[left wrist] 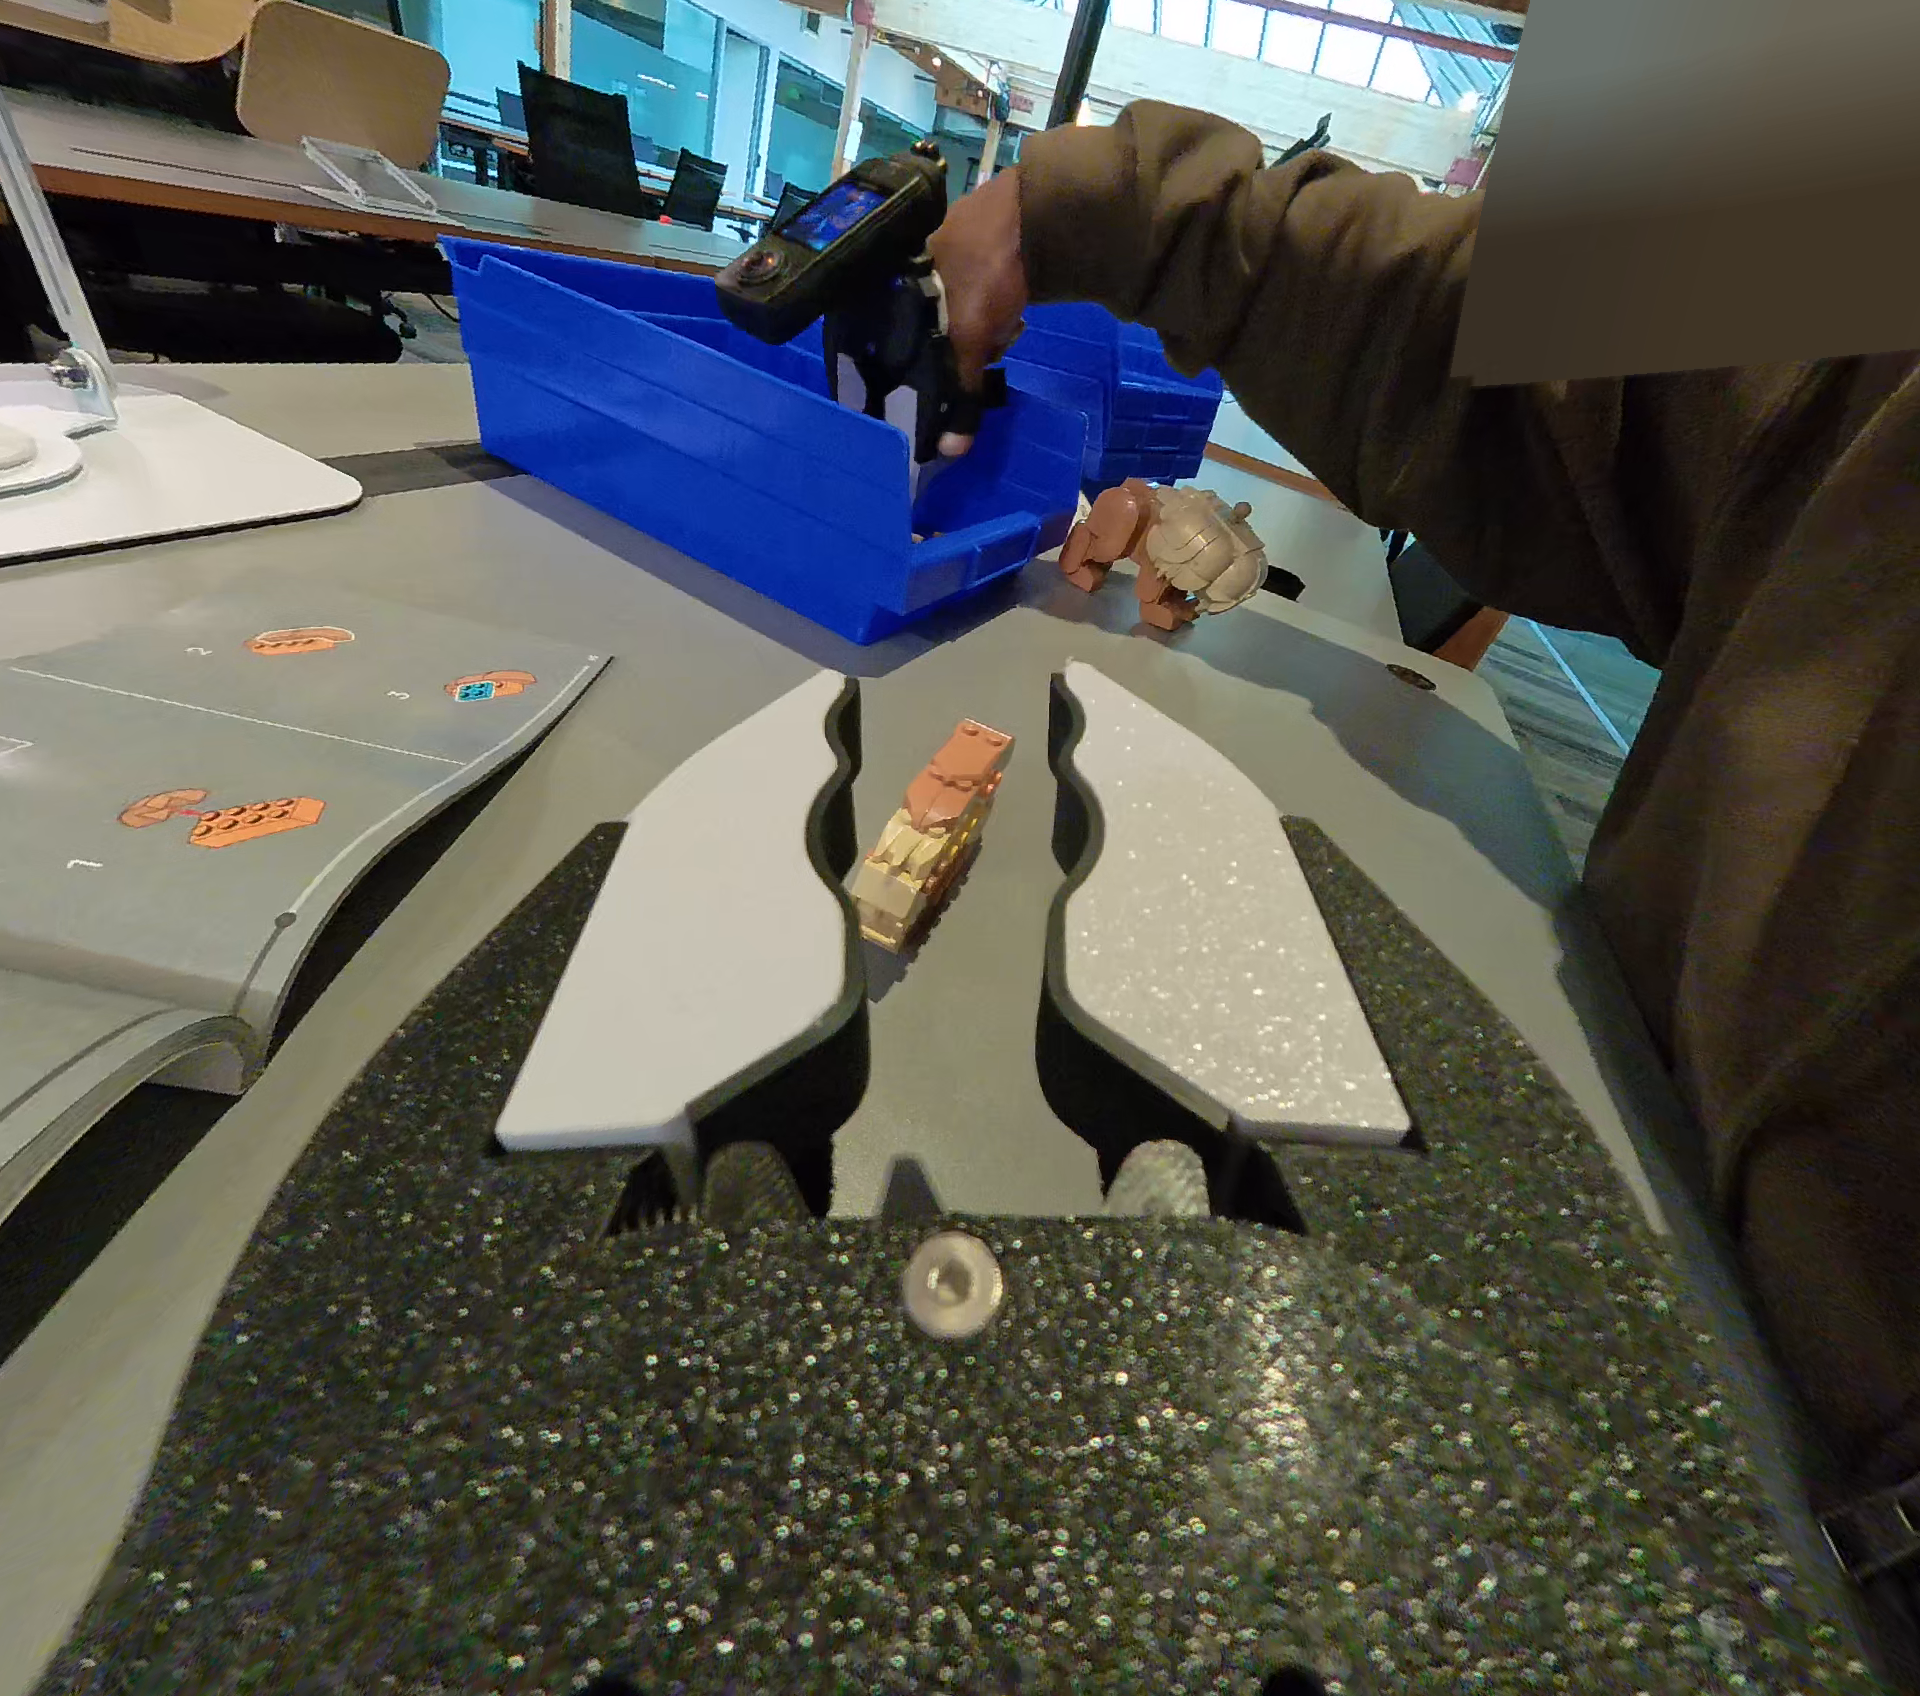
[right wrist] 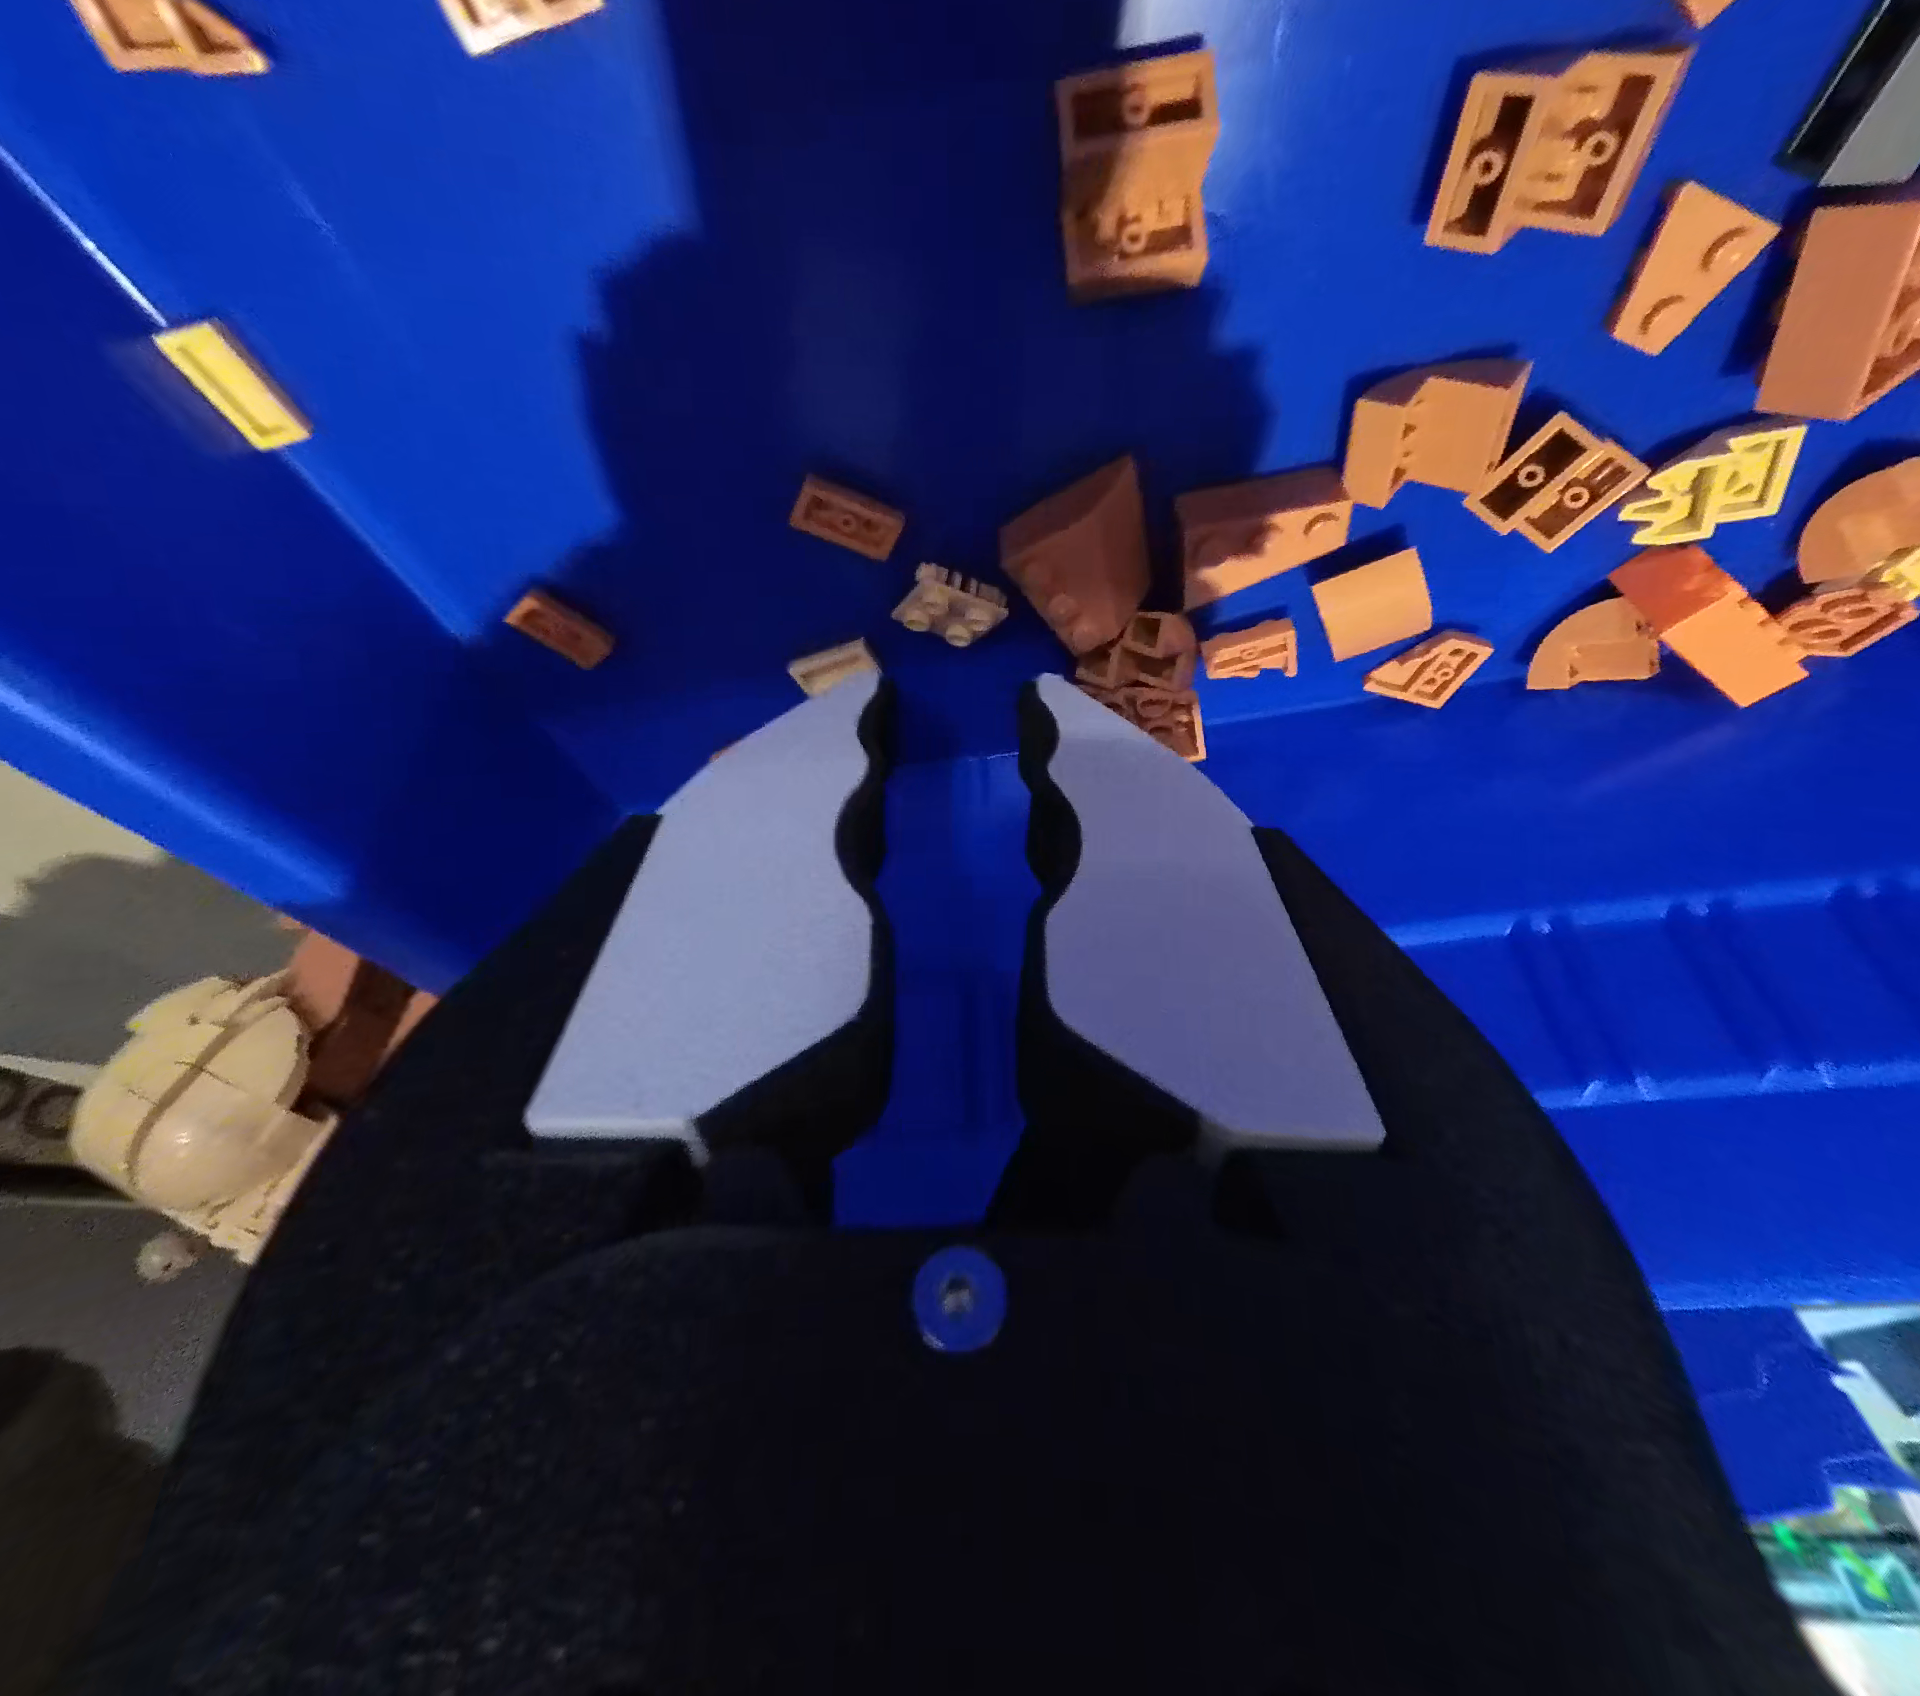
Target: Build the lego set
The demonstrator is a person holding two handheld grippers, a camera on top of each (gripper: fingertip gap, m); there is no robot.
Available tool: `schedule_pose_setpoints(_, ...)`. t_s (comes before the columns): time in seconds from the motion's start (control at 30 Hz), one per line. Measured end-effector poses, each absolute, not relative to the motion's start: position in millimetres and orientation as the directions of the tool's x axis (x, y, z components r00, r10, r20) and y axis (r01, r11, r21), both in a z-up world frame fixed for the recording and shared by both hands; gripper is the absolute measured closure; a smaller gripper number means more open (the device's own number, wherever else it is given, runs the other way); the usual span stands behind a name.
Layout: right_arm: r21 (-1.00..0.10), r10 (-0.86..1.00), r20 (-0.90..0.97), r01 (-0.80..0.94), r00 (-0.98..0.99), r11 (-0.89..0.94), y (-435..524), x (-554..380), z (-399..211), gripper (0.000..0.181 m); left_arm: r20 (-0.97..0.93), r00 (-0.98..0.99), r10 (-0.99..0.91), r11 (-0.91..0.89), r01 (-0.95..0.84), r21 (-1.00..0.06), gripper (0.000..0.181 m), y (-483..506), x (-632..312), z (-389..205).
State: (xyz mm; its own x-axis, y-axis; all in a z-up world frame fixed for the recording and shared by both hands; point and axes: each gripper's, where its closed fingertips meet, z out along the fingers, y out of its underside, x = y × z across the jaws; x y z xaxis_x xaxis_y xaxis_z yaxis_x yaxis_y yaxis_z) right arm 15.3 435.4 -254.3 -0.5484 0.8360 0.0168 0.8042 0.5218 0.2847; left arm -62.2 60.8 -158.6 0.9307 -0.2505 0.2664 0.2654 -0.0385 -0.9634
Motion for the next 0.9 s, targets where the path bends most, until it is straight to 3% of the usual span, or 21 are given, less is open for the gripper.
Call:
schedule_pose_setpoints(0.23,0.253,0.883,-0.008,0.854,-0.468,0.455,428.3,9.1,-255.0,0.153,0.258,0.933,-0.251,-0.045,0.255,-0.966,0.147,60.8,-60.1,-159.4)
schedule_pose_setpoints(0.7,0.32,0.92,0.012,0.873,-0.391,0.367,431.9,6.7,-263.4,0.154,0.254,0.929,-0.27,-0.049,0.25,-0.967,0.149,60.1,-52.3,-158.1)
schedule_pose_setpoints(0.9,0.318,0.923,0.014,0.877,-0.384,0.36,430.0,6.8,-264.1,0.164,0.252,0.929,-0.272,-0.04,0.251,-0.967,0.15,59.2,-51.8,-155.4)
